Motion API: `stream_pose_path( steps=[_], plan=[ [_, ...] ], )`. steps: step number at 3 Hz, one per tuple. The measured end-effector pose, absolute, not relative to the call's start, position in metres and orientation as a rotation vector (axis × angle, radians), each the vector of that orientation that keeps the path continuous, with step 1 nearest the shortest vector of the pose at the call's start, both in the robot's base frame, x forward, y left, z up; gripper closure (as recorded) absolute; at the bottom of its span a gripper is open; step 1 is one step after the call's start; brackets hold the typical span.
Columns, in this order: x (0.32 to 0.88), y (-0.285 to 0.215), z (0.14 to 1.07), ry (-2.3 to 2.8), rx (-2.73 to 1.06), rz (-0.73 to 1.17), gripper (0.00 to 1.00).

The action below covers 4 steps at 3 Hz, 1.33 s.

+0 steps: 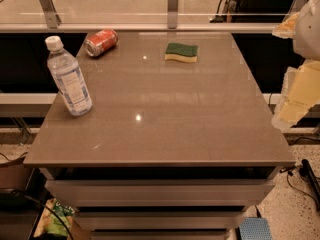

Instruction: Move sponge near blue plastic bottle

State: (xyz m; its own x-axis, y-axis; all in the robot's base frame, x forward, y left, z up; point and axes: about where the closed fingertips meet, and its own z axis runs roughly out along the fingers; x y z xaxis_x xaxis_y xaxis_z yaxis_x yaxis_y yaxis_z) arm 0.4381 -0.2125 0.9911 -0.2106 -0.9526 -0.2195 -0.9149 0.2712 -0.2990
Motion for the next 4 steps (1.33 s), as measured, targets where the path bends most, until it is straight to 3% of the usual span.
stream_pose_path(
  steps=[2,4],
  plan=[
    [0.452,-0.225,1.004,2.189,-1.59,-0.14,0.0],
    [0.508,-0.256,1.017,2.078,-1.397,-0.069,0.0]
  ],
)
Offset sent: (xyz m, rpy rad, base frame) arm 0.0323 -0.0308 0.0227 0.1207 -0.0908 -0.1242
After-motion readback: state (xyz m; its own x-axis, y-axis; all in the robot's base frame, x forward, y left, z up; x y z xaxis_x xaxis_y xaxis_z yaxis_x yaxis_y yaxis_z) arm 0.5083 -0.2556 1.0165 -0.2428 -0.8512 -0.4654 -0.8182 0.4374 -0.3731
